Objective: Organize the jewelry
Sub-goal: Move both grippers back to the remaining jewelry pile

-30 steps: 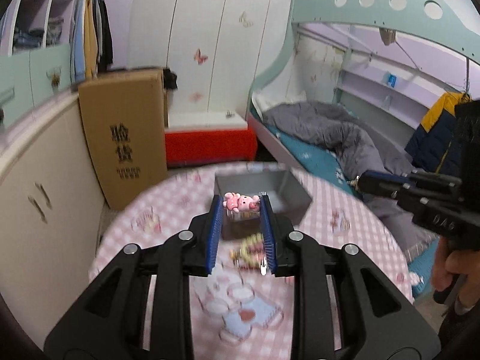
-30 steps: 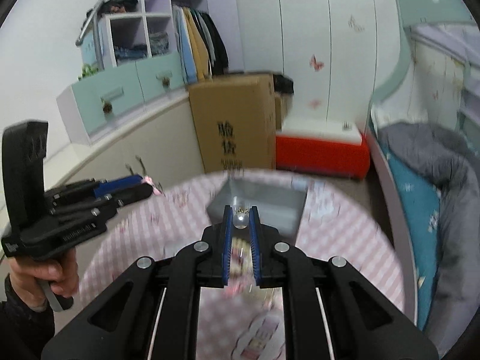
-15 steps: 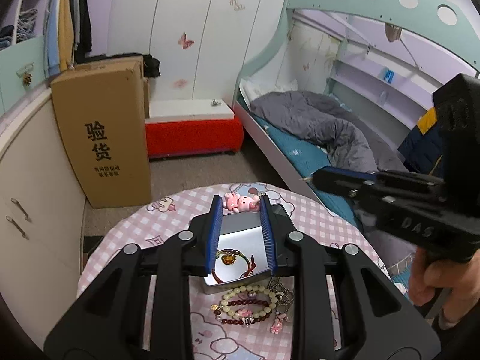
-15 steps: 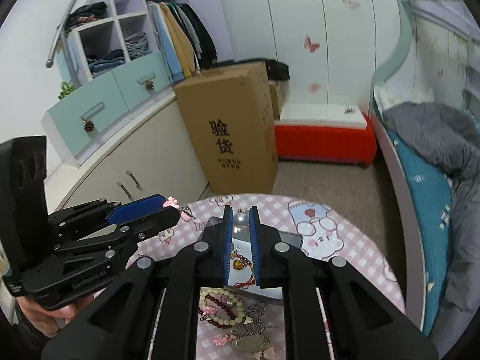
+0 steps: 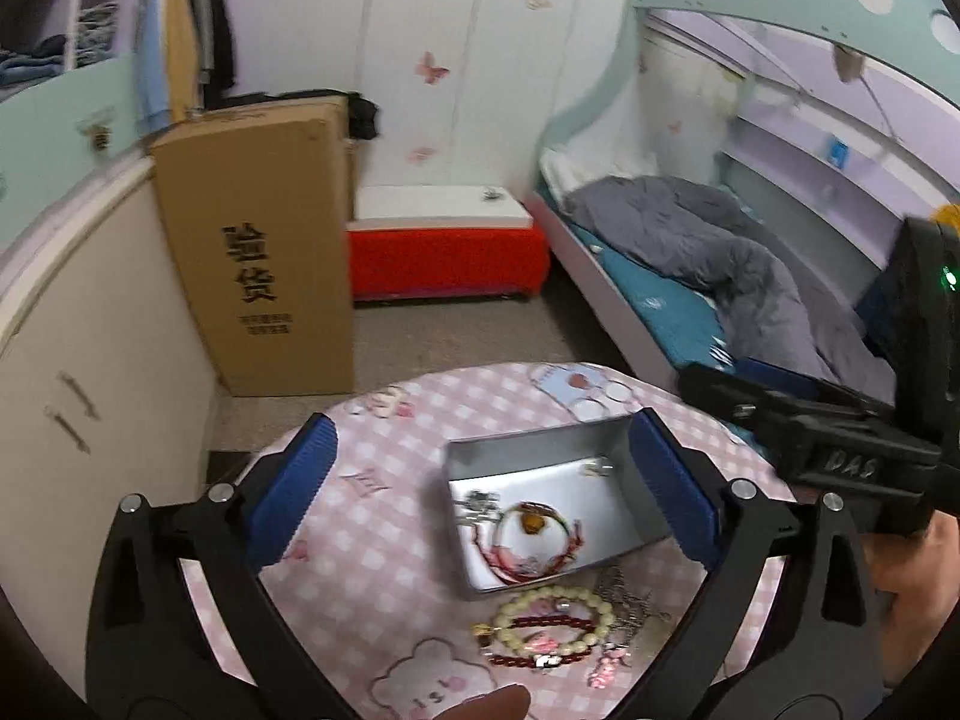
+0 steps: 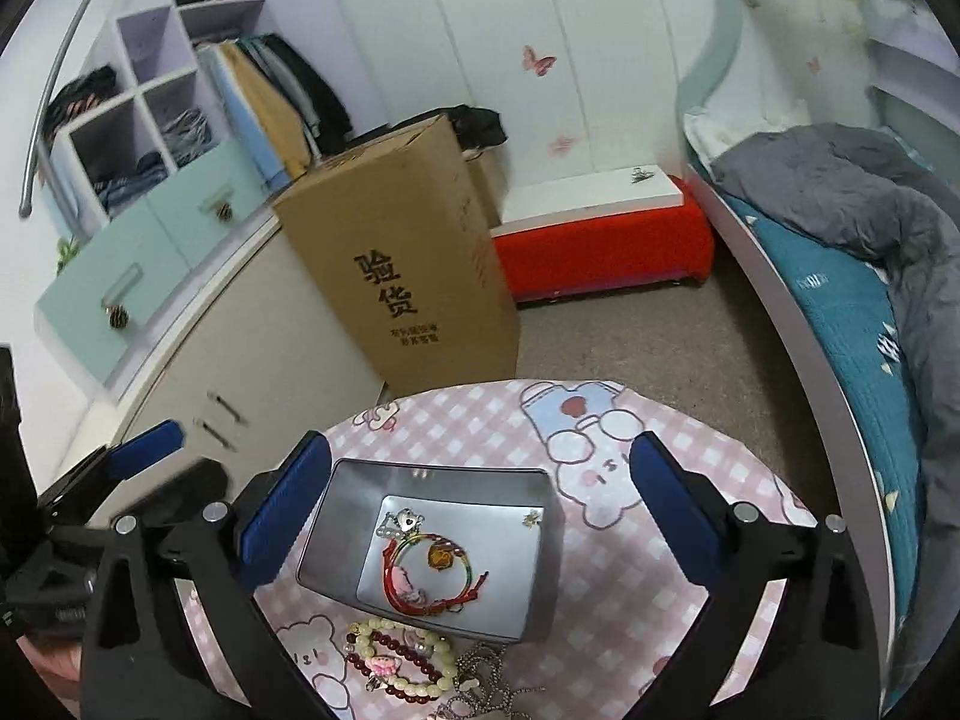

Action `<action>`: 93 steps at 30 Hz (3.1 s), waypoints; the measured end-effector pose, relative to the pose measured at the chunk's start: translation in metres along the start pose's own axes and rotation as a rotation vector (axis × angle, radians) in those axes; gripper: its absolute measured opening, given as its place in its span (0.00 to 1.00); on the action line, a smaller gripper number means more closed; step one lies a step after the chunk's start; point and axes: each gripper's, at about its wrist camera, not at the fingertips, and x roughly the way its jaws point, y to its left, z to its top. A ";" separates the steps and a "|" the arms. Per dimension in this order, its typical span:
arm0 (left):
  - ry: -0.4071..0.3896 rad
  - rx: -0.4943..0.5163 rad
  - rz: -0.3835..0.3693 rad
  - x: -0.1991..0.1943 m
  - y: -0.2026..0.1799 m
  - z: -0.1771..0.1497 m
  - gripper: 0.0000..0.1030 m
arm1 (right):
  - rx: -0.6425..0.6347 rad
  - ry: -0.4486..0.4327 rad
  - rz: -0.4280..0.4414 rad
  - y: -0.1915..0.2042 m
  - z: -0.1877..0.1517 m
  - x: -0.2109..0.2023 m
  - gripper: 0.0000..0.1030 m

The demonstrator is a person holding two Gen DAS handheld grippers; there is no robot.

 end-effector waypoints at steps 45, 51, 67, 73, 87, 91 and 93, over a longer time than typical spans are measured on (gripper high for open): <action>-0.351 -0.029 0.151 -0.182 -0.011 -0.125 0.94 | -0.133 -0.343 -0.156 0.045 -0.128 -0.175 0.93; -0.252 0.011 0.156 -0.151 -0.019 -0.147 0.94 | -0.110 -0.259 -0.166 0.033 -0.142 -0.153 0.93; 0.004 0.134 0.061 -0.061 -0.054 -0.171 0.94 | -0.088 -0.083 -0.222 -0.007 -0.163 -0.113 0.93; 0.099 0.149 0.047 -0.027 -0.063 -0.175 0.94 | -0.089 -0.036 -0.236 -0.017 -0.167 -0.104 0.93; 0.237 0.147 0.027 0.032 -0.073 -0.178 0.75 | -0.039 -0.002 -0.222 -0.042 -0.172 -0.098 0.93; 0.217 0.138 -0.006 0.034 -0.075 -0.173 0.34 | -0.058 0.040 -0.205 -0.042 -0.174 -0.085 0.93; 0.216 0.129 -0.032 0.033 -0.072 -0.173 0.28 | -0.067 0.062 -0.198 -0.041 -0.175 -0.078 0.93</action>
